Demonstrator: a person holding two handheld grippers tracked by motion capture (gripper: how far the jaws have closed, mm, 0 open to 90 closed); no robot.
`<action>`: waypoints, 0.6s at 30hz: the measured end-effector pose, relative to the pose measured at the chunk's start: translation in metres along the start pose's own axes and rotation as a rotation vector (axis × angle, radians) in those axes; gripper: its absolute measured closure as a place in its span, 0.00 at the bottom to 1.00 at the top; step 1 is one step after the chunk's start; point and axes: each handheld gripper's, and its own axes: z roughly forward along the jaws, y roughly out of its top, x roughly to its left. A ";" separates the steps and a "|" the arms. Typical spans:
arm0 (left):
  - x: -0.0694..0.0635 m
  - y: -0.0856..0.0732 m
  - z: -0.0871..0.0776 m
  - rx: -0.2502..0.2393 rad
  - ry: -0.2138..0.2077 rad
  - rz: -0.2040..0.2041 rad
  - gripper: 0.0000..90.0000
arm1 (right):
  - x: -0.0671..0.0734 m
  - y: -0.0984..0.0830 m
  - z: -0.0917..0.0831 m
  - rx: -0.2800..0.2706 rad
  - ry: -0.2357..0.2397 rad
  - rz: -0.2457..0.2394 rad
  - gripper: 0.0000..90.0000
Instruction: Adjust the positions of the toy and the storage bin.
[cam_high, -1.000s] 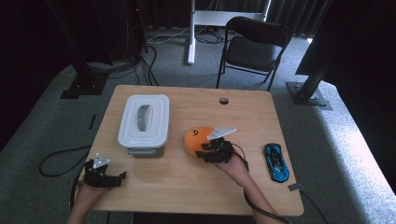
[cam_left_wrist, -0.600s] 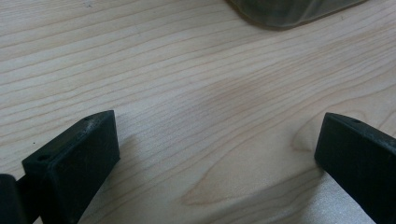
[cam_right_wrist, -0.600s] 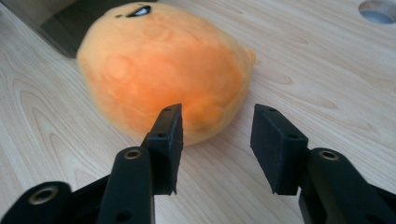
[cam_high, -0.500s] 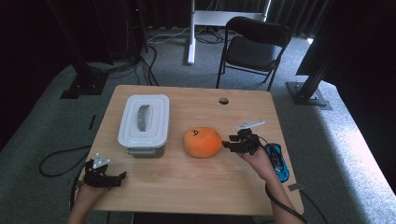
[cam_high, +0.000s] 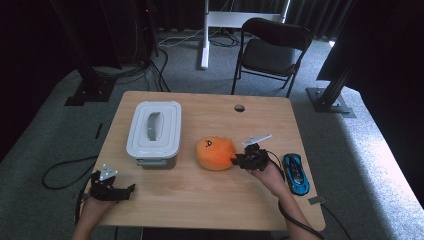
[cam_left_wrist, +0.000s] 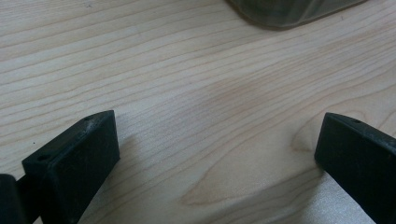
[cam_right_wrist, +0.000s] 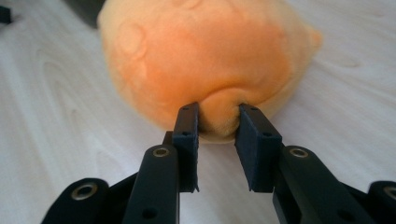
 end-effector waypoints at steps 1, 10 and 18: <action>0.000 0.000 0.000 0.000 0.000 0.000 0.00 | 0.003 -0.001 0.000 -0.002 0.000 -0.007 0.77; 0.000 0.000 0.000 0.000 0.000 0.000 0.00 | 0.025 -0.007 0.006 0.004 0.000 0.024 0.77; 0.000 0.000 0.000 0.000 0.000 0.000 0.00 | 0.041 -0.003 0.012 -0.016 0.006 0.025 0.79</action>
